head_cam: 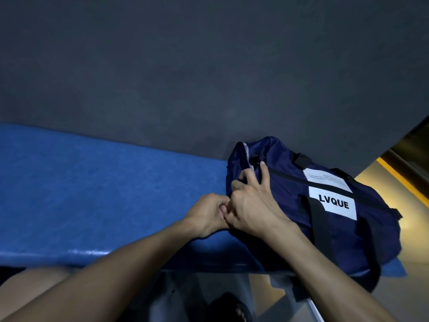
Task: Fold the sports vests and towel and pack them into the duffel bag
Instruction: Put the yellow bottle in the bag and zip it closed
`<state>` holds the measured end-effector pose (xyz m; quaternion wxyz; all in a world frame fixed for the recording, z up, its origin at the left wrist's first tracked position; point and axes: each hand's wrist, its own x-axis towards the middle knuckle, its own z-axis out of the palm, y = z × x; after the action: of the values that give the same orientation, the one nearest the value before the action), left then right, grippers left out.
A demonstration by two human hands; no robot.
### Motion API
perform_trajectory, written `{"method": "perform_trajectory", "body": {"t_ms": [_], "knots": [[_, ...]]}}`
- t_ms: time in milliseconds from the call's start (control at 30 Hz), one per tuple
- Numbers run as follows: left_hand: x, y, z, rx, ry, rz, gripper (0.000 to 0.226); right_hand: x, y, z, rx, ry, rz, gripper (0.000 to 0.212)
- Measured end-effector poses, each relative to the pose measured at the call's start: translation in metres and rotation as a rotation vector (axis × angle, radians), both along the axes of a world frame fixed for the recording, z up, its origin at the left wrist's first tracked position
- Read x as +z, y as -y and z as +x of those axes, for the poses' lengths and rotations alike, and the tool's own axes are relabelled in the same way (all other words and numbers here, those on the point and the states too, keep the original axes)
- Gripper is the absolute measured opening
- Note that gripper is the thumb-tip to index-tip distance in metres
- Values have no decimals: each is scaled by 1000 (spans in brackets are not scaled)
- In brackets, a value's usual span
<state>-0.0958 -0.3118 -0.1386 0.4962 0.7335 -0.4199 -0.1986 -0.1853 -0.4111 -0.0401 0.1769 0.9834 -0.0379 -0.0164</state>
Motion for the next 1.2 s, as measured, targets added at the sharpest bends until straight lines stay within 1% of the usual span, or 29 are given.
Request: {"method": "perform_trajectory", "body": {"t_ms": [33,100,133,233,267,400,500,567,633,667,700,833,867,967,1000,1033,1133,1167,1200], "knots": [[1,0,0,-3,16,16,33,4,0,-1,8,-6,7,33],[-1,2,3,-24,24,41,27,10,3,-3,14,-24,12,31],[-2,3,4,-33,16,41,25,13,3,-4,16,-39,13,34],[-3,2,6,-38,-25,24,29,22,6,-6,29,-54,51,49],[-1,2,6,-42,-43,14,28,25,8,-7,30,-67,51,50],[0,0,5,-36,-102,-34,19,29,11,-10,40,-126,8,32],[1,-1,1,-4,-92,-44,18,24,5,-9,25,-148,21,32],[2,-2,-1,-13,-83,-41,17,20,3,-8,16,-120,68,45],[3,-2,-2,-20,-23,-9,20,19,9,-8,36,-59,92,64],[2,-3,-1,-17,16,16,21,20,12,-9,50,-32,95,68],[2,-3,0,-12,47,38,23,23,17,-10,65,0,95,65],[4,-3,4,-39,75,76,24,46,41,-19,104,165,127,26],[5,-2,5,-58,81,88,23,52,47,-22,114,217,145,22],[16,0,9,-134,137,140,23,66,61,-29,121,331,181,29],[21,2,11,-146,165,128,24,68,63,-31,118,353,191,30],[28,6,11,-138,171,77,26,69,65,-32,115,368,196,30],[50,23,3,15,45,-182,35,68,67,-30,108,401,190,31],[56,29,-1,63,45,-224,34,67,67,-29,106,406,194,32],[59,36,-4,99,76,-221,31,66,66,-28,104,407,196,33]]}}
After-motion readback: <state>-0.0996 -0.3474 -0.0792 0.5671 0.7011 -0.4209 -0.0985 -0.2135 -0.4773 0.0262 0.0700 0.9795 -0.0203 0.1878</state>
